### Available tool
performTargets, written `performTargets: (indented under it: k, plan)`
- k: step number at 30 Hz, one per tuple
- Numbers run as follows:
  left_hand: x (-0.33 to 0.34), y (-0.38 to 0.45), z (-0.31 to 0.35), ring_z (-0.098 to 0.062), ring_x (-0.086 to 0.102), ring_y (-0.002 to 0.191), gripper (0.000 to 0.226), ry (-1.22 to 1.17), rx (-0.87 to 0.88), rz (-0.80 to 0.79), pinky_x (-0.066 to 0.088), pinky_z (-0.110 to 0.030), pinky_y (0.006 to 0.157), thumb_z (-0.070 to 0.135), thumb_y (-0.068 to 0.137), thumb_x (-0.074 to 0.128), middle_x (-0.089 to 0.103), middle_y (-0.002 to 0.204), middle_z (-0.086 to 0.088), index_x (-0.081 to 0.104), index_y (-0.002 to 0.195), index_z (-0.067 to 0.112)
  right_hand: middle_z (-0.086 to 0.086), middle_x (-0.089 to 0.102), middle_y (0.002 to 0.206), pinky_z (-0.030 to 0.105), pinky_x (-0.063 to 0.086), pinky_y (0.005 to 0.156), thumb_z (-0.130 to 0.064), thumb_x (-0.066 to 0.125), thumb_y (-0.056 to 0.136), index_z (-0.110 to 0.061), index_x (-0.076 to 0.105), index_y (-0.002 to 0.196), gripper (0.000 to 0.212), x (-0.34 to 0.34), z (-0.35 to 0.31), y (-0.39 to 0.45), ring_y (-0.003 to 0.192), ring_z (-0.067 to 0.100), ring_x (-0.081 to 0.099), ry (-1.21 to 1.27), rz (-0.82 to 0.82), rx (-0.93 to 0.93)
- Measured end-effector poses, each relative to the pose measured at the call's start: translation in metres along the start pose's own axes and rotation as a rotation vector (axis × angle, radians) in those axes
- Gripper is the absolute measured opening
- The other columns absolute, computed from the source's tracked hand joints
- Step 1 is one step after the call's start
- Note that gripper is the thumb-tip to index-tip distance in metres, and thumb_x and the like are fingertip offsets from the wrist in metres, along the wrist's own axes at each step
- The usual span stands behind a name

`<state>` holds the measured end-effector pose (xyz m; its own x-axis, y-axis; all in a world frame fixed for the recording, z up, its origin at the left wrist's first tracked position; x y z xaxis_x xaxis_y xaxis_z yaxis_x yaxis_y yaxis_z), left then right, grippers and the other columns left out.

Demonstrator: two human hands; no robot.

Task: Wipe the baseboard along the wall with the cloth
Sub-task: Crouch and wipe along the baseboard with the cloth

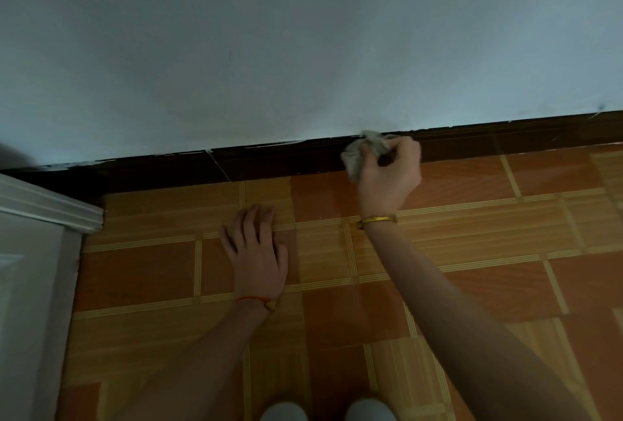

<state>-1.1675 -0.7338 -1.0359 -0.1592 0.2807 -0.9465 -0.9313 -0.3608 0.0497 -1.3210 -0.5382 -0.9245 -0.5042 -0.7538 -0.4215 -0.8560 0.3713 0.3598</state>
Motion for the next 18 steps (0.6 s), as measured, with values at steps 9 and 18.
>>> performTargets:
  k: [9,18]
  plan:
    - [0.000,-0.001,-0.002,-0.035,0.034,0.140,0.052,-0.006,-0.002,0.002,0.015,-0.067,0.116,0.030,0.093,0.036,0.043,0.148,-0.013,0.049,0.141,0.015,0.001,0.057,0.084,0.019,0.047,0.067,-0.014,0.077,0.076,-0.010,0.056,0.078,0.021,-0.017,0.037,0.021,0.072,0.010,0.050,-0.065,0.050,0.133]
    - [0.001,0.000,0.000,-0.036,0.035,0.140,0.052,0.023,-0.014,-0.003,0.017,-0.068,0.115,0.030,0.092,0.035,0.043,0.148,-0.013,0.047,0.140,0.015,0.013,0.056,0.084,0.010,0.035,0.062,-0.004,0.074,0.075,-0.002,0.053,0.078,0.021,0.008,0.046,0.000,0.071,0.012,0.045,-0.154,-0.113,0.036]
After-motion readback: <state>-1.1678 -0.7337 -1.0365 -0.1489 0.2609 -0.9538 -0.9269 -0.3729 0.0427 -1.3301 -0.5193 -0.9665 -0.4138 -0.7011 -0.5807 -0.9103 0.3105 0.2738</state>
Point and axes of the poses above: each hand's wrist, its own y-axis towards the middle knuckle, its own x-axis out of the palm, z = x × y, the point moved 7 cm from there along y, towards the middle knuckle
